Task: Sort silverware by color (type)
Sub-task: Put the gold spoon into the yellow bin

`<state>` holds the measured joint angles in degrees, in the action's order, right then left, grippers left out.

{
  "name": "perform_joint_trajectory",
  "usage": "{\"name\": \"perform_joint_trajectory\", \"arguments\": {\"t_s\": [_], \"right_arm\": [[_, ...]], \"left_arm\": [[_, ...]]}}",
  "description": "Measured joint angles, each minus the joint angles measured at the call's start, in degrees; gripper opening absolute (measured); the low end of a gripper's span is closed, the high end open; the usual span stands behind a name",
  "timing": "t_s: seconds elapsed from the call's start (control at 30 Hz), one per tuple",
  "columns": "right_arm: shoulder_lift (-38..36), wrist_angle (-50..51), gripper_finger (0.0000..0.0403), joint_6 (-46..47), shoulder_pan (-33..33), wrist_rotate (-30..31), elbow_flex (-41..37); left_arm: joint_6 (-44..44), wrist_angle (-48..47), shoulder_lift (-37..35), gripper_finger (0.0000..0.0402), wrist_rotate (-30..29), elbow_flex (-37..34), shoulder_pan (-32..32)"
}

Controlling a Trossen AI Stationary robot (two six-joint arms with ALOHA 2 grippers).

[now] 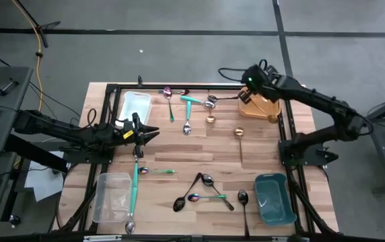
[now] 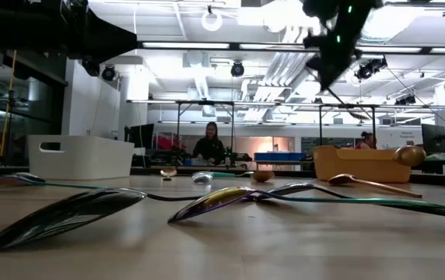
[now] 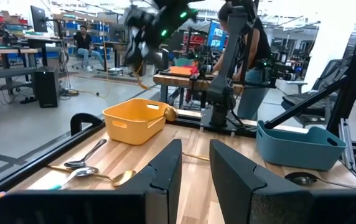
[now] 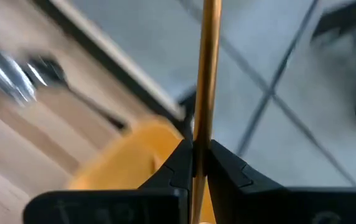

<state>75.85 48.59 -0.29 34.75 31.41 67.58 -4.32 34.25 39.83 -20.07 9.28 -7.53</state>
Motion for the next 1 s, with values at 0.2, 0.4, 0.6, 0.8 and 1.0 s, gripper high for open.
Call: {"name": "perform_joint_trajectory", "arguments": {"t_s": [0.2,0.4,0.6,0.8,1.0], "right_arm": [[9.53,7.20,0.0018,-1.24,5.50,-0.50,-0.14],[17.20,10.36,0.0018,-1.19,7.19,-0.45,-0.14],[21.17,13.77,0.0018,-0.11,8.14,-0.29,-0.16],[21.42,13.76,0.0018,0.02,8.12,-0.21,-0.14],[21.42,13.66,0.0054,0.30,8.12,-2.04,-0.15]], "left_arm": [[0.00,-0.01,0.00,0.0074,-0.05,0.02,0.00],[0.00,-0.03,0.00,0.0074,-0.05,0.02,0.00],[-0.04,-0.05,0.00,0.0074,-0.05,0.04,0.00],[-0.07,-0.05,0.00,0.0074,-0.07,0.04,0.00],[-0.04,-0.05,0.00,0.0074,-0.05,0.06,0.00]]}}
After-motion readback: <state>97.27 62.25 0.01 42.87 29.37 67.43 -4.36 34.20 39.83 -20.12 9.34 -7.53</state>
